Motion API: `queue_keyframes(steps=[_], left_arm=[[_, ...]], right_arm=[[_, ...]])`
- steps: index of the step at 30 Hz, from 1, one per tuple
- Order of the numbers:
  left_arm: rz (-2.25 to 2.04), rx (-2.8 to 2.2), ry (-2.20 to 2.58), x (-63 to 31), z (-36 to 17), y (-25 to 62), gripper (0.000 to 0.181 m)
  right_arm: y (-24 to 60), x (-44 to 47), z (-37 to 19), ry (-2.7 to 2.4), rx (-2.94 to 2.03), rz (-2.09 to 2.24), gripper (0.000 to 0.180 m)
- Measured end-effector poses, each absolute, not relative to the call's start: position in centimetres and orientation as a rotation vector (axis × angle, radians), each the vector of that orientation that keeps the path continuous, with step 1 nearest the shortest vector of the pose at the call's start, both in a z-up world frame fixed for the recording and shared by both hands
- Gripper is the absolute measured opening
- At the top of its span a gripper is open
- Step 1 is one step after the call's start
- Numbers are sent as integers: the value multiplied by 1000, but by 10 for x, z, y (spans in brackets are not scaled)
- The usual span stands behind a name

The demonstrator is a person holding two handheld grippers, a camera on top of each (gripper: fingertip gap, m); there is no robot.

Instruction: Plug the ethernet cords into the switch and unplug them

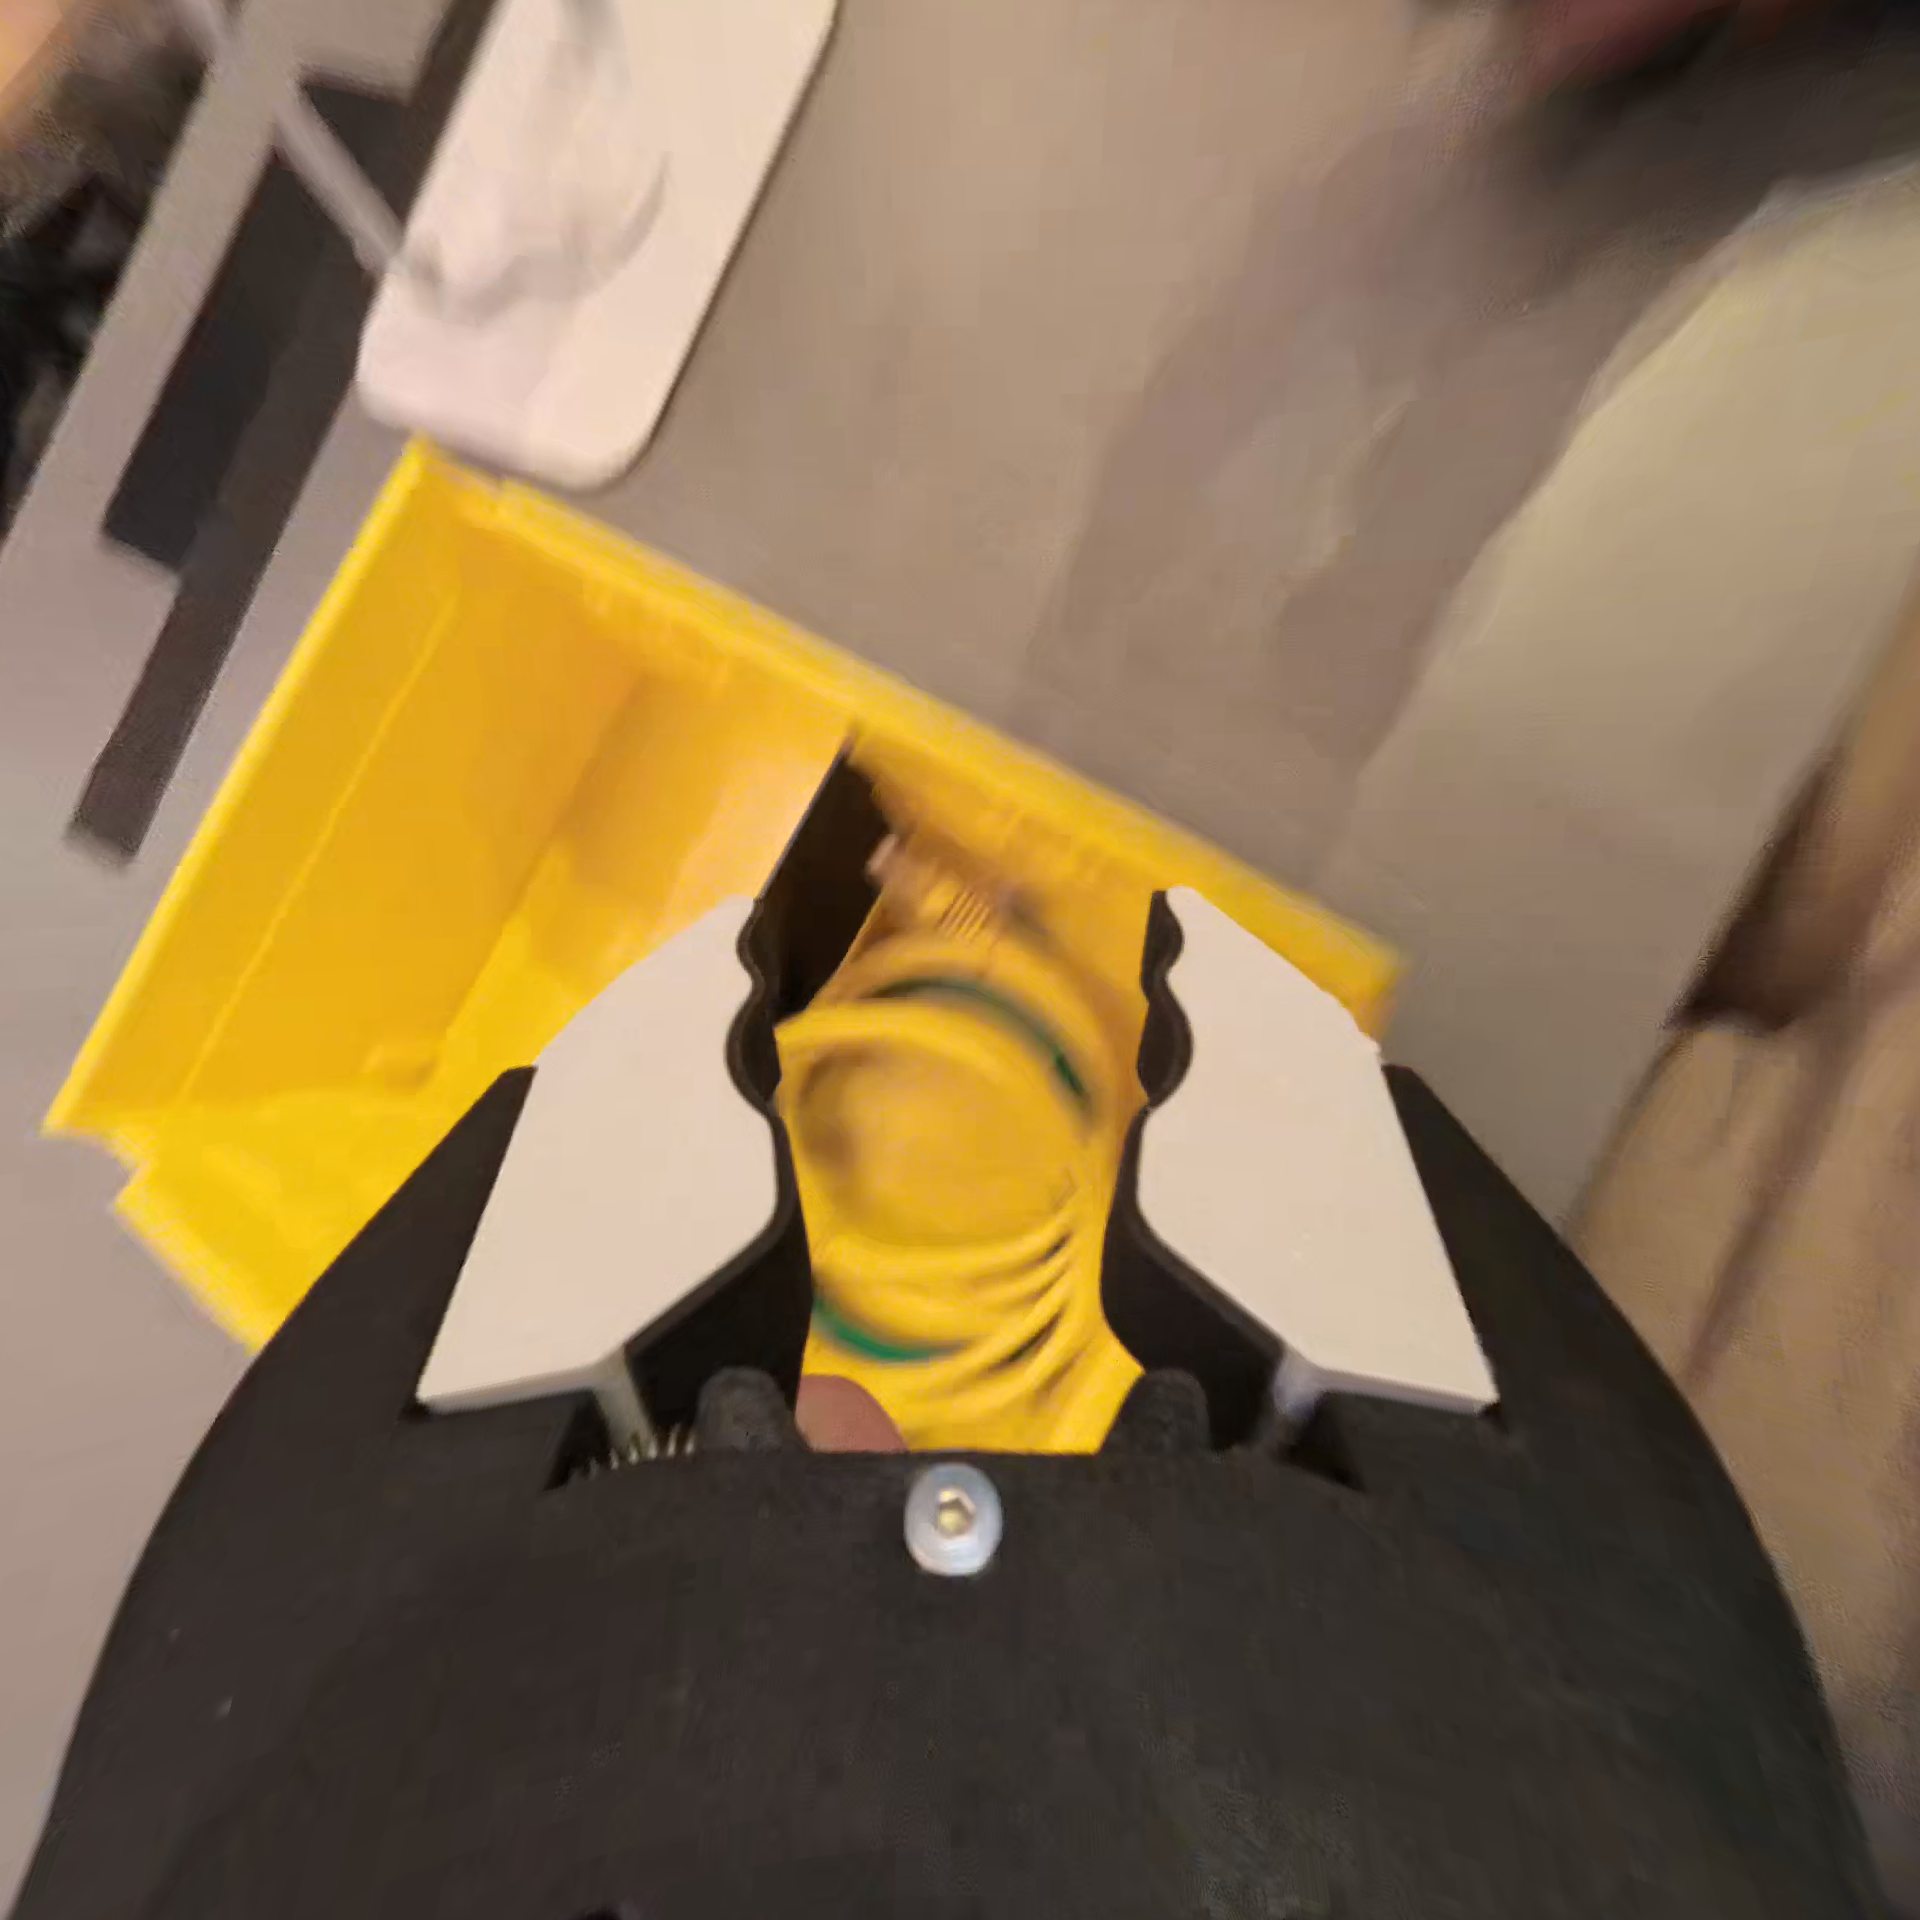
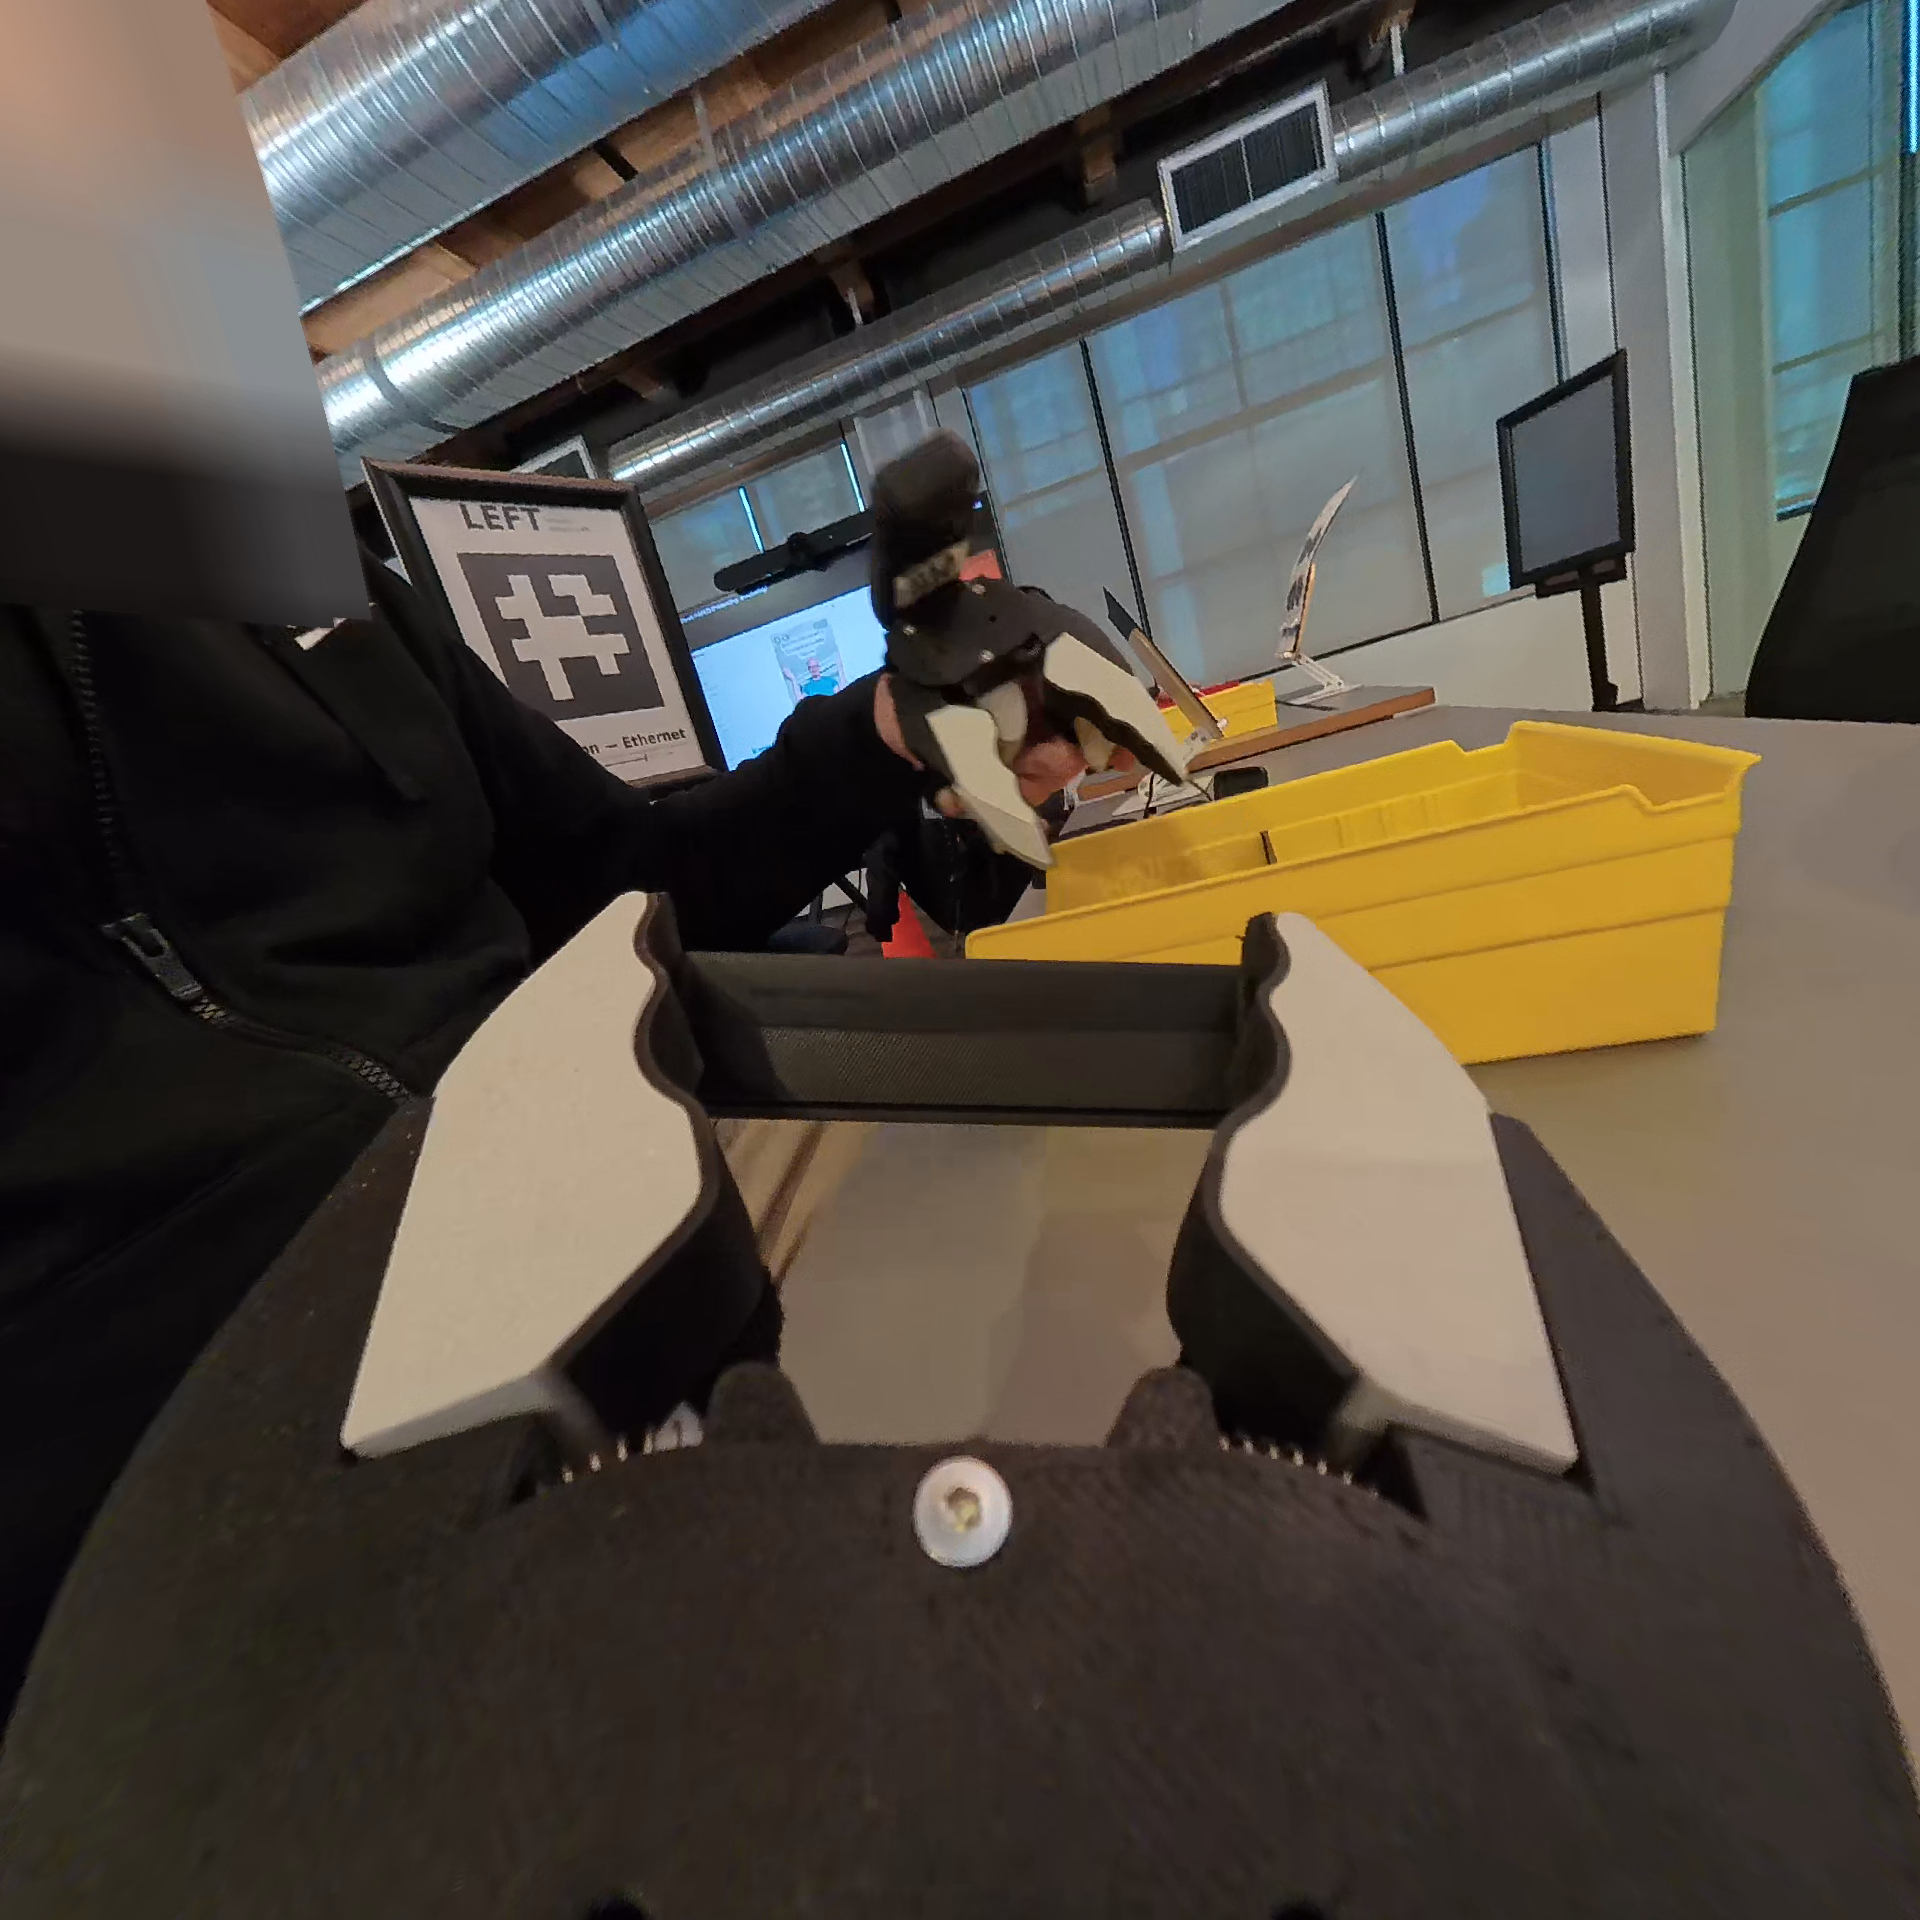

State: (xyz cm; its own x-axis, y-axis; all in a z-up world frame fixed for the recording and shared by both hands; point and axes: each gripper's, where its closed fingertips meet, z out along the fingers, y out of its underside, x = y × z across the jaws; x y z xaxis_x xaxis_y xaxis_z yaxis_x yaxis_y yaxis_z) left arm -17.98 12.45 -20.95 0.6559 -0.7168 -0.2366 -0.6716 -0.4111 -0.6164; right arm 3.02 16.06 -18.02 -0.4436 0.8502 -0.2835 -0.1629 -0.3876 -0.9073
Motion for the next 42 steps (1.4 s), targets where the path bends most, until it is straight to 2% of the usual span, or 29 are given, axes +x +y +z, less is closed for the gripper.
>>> queue_keyframes(steps=[5,9,11,13,15,16,18,24,27,35,42], left_arm=[[-664,-2005,917,-44,-176,114,75],[-1293,-1941,679,13,-170,104,93],[-1578,-1846,475,22,-160,109,91],[-1786,-1739,406,27,-151,105,82],[-1774,-1719,401,26,-150,105,65],[-1742,-1712,413,25,-152,105,51],[-1796,-1681,379,22,-148,104,40],[-1660,-1715,404,12,-146,110,30],[-1688,-1709,372,12,-143,109,29],[-1784,-1732,211,8,-153,116,27],[-1877,-1703,172,10,-154,113,27]], right_arm=[[135,23,-148,-1191,-913,1837,101],[114,15,-124,-1266,-828,1746,101],[104,13,-117,-1290,-786,1729,101],[95,8,-119,-1341,-777,1679,101],[90,2,-125,-1383,-778,1619,101],[88,3,-124,-1382,-770,1624,101],[89,2,-128,-1403,-783,1580,101],[98,-8,-163,-1621,-889,1188,104],[97,-8,-160,-1599,-872,1175,103],[105,-10,-166,-1611,-784,817,101],[103,-7,-169,-1633,-764,807,102]])
